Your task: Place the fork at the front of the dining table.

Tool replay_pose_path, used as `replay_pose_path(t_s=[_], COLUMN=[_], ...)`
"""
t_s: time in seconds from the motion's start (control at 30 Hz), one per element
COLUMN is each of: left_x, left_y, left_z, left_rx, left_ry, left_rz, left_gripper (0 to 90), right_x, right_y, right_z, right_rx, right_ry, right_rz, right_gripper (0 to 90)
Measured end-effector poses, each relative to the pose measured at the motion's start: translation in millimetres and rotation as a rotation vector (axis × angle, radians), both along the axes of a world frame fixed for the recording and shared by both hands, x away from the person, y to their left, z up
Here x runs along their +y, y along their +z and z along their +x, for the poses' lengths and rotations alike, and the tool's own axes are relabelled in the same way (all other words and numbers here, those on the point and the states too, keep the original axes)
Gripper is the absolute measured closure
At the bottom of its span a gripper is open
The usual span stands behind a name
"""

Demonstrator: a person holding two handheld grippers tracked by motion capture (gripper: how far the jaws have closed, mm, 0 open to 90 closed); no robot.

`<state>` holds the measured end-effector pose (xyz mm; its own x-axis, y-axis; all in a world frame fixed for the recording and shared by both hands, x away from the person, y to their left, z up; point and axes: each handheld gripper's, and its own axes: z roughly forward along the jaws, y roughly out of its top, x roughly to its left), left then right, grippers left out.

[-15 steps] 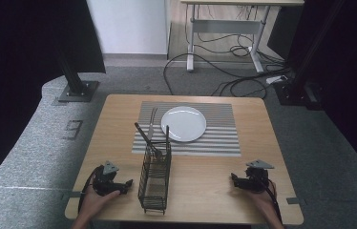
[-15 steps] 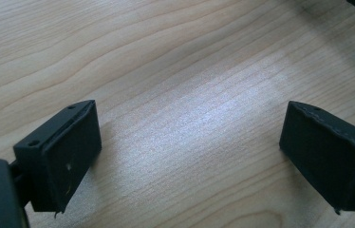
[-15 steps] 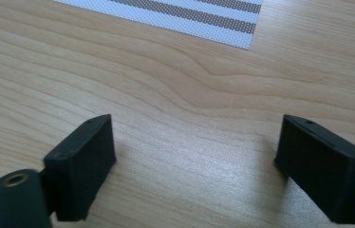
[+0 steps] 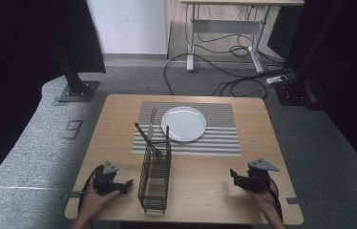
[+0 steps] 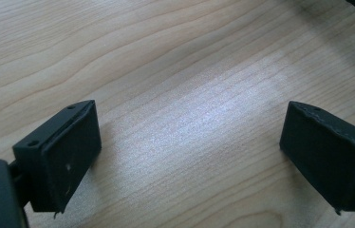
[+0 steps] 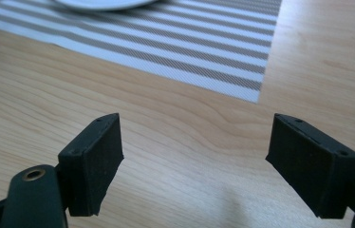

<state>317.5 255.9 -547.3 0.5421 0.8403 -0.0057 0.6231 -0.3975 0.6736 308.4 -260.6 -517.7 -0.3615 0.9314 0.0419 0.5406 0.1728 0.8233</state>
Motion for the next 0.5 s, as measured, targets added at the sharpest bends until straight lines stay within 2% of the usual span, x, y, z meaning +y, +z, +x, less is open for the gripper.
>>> replay_pose_path(t_s=[0.1, 0.27, 0.5], left_x=[0.0, 0.0, 0.0], left_y=[0.0, 0.0, 0.0], left_z=[0.6, 0.5, 0.6], left_rx=[0.000, 0.000, 0.001], left_ry=[-0.003, -0.003, -0.004], left_rz=[0.000, 0.000, 0.000], left_gripper=[5.6, 5.6, 5.6], right_x=[0.3, 5.1, 20.4], right_y=[8.5, 22.5, 40.3], right_z=[-1.2, -0.1, 1.7], right_rx=[-0.007, -0.018, -0.045], right_ry=[0.008, 0.013, 0.046], right_rz=[0.028, 0.048, 0.049], right_gripper=[20.2, 21.8, 23.6])
